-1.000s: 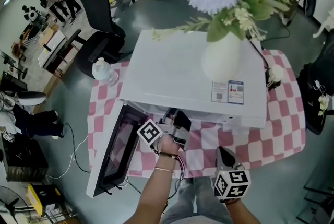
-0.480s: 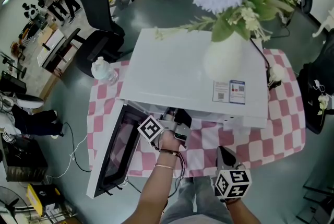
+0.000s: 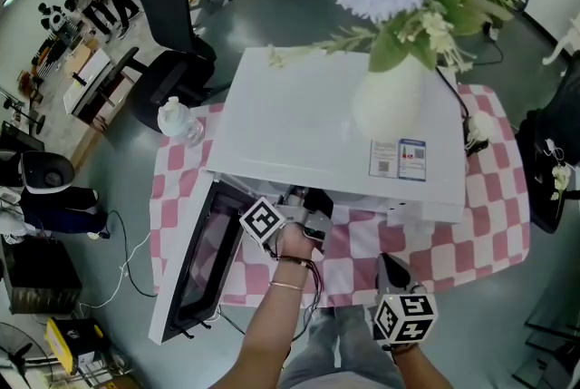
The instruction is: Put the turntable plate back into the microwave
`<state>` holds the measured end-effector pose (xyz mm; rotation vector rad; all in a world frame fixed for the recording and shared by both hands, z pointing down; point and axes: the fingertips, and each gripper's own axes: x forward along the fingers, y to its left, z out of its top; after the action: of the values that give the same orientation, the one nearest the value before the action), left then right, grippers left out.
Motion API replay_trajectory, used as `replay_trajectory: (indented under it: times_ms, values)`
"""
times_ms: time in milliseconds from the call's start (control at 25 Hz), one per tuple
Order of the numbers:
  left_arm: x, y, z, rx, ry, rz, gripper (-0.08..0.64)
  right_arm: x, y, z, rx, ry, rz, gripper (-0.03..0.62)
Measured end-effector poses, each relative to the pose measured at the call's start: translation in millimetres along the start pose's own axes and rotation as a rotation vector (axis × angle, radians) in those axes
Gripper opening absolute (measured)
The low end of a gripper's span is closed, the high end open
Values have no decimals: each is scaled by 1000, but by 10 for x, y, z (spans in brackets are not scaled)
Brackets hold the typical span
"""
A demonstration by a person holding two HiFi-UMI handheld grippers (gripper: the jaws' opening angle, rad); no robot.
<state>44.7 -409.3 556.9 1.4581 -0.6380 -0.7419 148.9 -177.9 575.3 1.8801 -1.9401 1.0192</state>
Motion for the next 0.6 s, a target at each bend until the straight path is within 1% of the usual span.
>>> replay_trajectory:
  times_ms: [200,600]
  values:
    - [28,-14,-5,-1,-2,-2,66,12,-8,7,-1,-1,2,9]
    - [-9,22,-28,52,22,44,57,30,42,-15,-2,5,14,9]
